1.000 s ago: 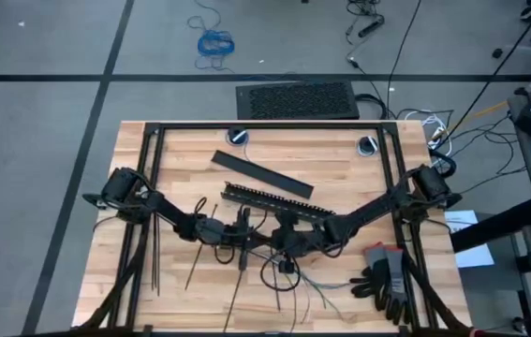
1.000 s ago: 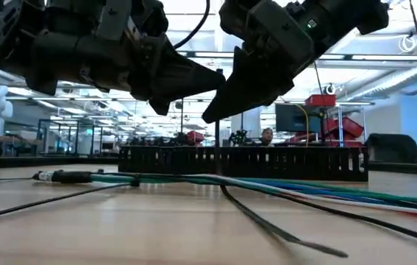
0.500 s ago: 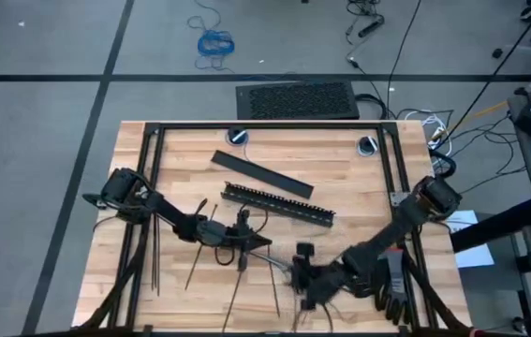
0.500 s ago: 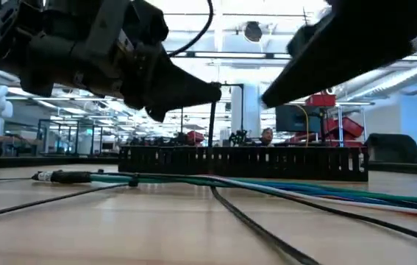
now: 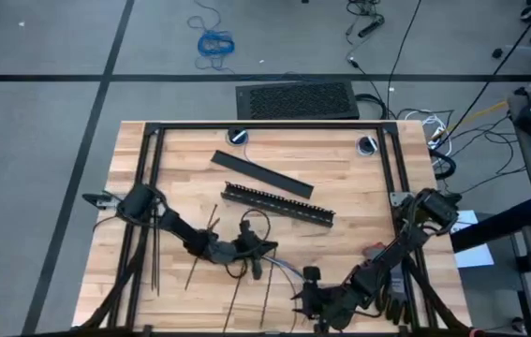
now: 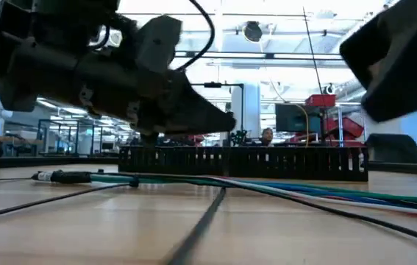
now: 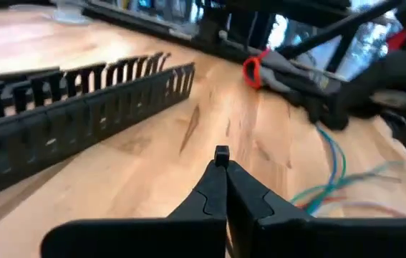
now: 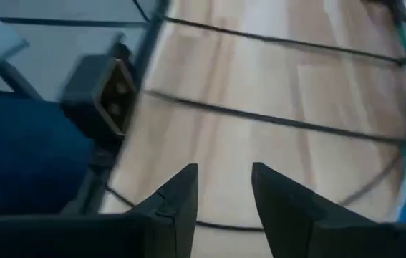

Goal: Ziptie cables
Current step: Wrap the cable wires with the black zip tie

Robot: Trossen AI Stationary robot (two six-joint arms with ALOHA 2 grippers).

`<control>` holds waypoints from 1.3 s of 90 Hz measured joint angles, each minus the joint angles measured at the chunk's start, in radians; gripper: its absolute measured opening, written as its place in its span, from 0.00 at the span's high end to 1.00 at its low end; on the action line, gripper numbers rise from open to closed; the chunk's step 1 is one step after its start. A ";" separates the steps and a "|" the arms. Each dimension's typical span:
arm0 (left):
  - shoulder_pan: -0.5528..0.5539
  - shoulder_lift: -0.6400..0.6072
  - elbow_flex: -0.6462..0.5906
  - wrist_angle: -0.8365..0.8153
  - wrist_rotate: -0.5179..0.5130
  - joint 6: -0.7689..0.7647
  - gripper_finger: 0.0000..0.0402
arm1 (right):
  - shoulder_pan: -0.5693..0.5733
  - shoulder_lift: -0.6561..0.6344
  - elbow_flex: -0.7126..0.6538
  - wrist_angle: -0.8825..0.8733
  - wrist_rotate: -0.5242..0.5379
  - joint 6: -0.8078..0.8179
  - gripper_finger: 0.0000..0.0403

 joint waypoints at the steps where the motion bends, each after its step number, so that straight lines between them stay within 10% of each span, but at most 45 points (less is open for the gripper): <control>1: -0.001 0.003 0.006 -0.001 -0.008 0.002 1.00 | 0.001 0.000 0.000 0.000 -0.005 -0.002 0.69; 58: -0.066 0.009 0.159 -0.158 -0.228 -0.047 1.00 | -0.023 0.137 0.002 0.096 -0.034 -0.098 0.69; 117: -0.117 0.009 0.161 -0.193 -0.184 -0.107 1.00 | 0.101 -0.026 -0.001 -0.069 -0.021 0.074 0.69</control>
